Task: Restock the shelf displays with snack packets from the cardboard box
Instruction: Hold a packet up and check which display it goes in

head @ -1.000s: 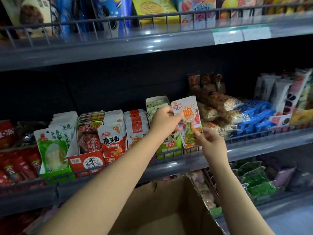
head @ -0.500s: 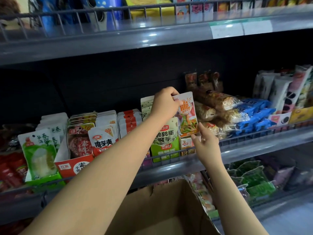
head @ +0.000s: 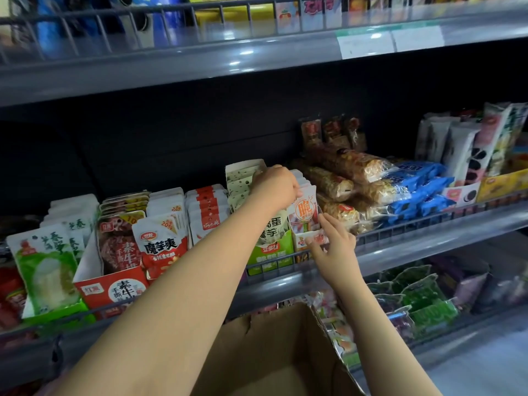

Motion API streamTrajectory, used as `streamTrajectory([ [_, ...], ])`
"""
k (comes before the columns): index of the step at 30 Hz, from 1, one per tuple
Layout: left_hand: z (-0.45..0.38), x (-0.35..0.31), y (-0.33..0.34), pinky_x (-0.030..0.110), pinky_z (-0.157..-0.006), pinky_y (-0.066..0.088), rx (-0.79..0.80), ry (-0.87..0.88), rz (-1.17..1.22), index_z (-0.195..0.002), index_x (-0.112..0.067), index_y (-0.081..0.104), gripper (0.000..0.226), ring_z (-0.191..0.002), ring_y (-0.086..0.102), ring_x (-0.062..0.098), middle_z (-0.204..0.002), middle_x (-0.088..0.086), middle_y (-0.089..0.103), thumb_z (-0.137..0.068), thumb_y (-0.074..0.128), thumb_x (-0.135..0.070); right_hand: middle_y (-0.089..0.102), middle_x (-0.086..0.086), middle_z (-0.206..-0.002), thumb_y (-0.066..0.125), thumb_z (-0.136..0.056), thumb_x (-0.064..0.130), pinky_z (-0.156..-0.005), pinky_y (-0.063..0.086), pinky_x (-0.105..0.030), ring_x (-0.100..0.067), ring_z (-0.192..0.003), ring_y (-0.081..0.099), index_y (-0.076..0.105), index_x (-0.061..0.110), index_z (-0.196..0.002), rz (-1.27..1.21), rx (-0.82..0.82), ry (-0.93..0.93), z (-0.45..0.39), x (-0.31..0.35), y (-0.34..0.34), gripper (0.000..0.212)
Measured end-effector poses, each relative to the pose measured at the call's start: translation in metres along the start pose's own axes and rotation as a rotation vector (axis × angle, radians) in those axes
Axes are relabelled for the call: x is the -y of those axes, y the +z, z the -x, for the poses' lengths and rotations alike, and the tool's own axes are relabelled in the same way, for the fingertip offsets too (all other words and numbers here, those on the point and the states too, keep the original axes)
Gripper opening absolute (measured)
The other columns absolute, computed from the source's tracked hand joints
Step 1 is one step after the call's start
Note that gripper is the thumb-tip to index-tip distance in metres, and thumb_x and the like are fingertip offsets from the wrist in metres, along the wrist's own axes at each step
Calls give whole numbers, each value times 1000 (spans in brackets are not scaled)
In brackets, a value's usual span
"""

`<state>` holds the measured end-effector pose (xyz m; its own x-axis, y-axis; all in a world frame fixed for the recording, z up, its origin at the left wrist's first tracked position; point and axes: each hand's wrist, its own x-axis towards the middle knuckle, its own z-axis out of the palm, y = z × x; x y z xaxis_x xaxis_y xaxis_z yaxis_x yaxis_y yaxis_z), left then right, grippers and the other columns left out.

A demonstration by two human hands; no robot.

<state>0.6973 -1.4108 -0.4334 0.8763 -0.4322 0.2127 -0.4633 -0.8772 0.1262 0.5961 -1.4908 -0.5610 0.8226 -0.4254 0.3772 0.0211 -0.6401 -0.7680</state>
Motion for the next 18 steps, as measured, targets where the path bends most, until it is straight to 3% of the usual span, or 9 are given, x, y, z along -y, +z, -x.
streamTrajectory([
  [5, 5, -1, -3, 36, -97, 41, -28, 57, -54, -120, -27, 65, 37, -117, 48, 24, -124, 0, 53, -90, 57, -46, 29, 0, -153, 55, -94, 24, -109, 14, -29, -26, -139, 21, 35, 17, -145, 12, -7, -14, 1, -1, 2, 56],
  [11, 41, 10, -11, 32, -99, 33, -274, 222, 225, -124, -23, 60, 37, -114, 46, 21, -119, 0, 52, -92, 55, -40, 34, 2, -151, 57, -93, 26, -111, 14, -32, -25, -139, 26, 40, 18, -143, -9, -37, -49, 8, 3, 1, 53],
  [14, 67, 19, -11, 29, -99, 26, -401, 309, 258, -122, -22, 62, 33, -112, 46, 17, -114, -2, 55, -93, 55, -35, 42, 3, -145, 58, -92, 22, -106, 22, -30, -22, -134, 31, 47, 19, -137, -63, -70, -101, 19, 13, -4, 46],
  [18, 106, 39, -1, 25, -97, 18, -470, 307, 292, -116, -23, 66, 27, -112, 47, 13, -110, -5, 56, -92, 57, -32, 55, 9, -126, 58, -92, 22, -94, 45, -28, -11, -117, 50, 53, 25, -129, -292, 36, -92, 43, 31, -9, 38],
])
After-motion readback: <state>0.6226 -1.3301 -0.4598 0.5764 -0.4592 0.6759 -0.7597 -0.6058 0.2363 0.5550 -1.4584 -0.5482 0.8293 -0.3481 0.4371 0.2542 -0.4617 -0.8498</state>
